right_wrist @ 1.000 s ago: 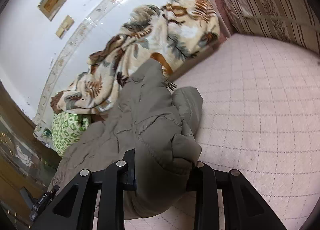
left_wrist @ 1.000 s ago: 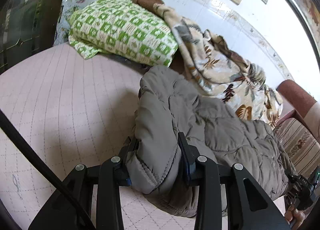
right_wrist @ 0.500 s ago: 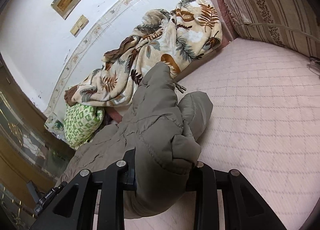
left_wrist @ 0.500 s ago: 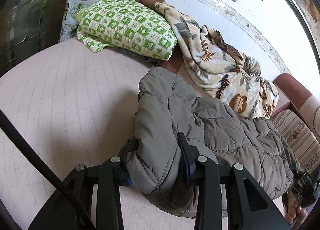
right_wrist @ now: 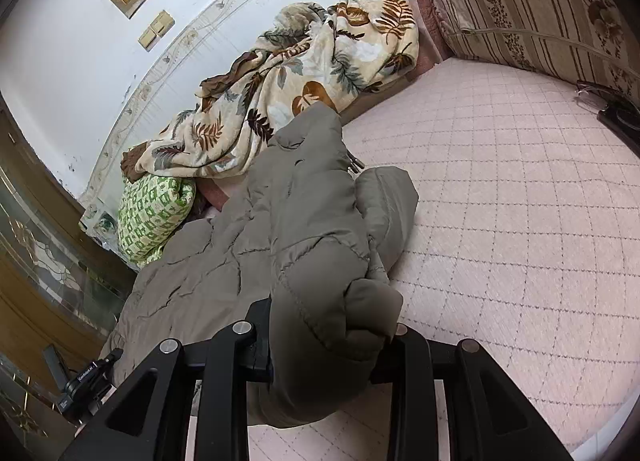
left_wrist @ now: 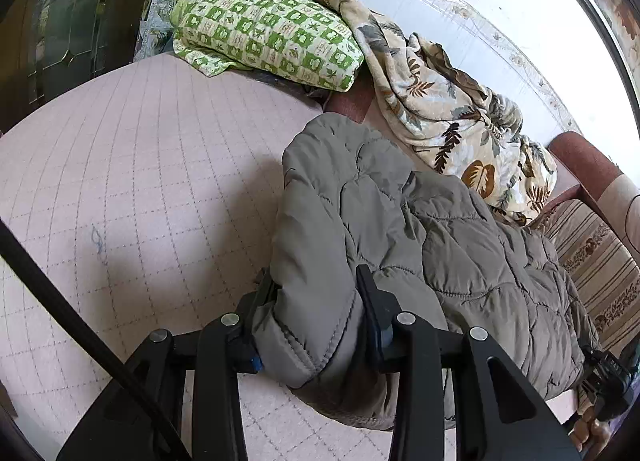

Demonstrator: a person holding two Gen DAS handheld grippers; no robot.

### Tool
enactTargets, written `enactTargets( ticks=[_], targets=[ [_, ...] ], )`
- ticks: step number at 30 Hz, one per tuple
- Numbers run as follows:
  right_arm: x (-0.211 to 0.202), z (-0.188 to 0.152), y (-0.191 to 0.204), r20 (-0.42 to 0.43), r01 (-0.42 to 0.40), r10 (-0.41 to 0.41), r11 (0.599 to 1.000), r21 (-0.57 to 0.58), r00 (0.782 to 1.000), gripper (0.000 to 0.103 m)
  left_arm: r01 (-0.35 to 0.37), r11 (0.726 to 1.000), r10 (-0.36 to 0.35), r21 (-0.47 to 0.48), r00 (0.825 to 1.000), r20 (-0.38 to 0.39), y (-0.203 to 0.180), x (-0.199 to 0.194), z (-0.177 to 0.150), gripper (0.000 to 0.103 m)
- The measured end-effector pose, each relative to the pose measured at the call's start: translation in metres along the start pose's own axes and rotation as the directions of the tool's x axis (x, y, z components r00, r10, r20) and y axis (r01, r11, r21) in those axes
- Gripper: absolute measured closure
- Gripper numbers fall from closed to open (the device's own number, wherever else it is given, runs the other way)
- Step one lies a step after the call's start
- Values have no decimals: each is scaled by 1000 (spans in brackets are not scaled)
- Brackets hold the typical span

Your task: Fold large clothes

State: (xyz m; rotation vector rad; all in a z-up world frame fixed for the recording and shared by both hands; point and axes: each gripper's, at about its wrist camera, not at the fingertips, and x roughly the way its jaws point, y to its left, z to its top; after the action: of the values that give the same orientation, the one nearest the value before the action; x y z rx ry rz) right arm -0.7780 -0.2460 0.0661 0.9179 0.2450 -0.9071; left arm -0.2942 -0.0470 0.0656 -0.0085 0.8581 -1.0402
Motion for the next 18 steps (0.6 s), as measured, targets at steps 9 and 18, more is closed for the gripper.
enactTargets(
  ticks=[9, 18],
  targets=[
    [8, -11, -16, -45, 22, -20, 999, 45, 999, 70, -23, 1000, 23, 13, 999, -31, 7, 9, -5, 63],
    [15, -29, -38, -92, 52, -44, 995, 87, 995, 65, -43, 998, 45, 42, 998, -44, 20, 15, -19, 53]
  ],
)
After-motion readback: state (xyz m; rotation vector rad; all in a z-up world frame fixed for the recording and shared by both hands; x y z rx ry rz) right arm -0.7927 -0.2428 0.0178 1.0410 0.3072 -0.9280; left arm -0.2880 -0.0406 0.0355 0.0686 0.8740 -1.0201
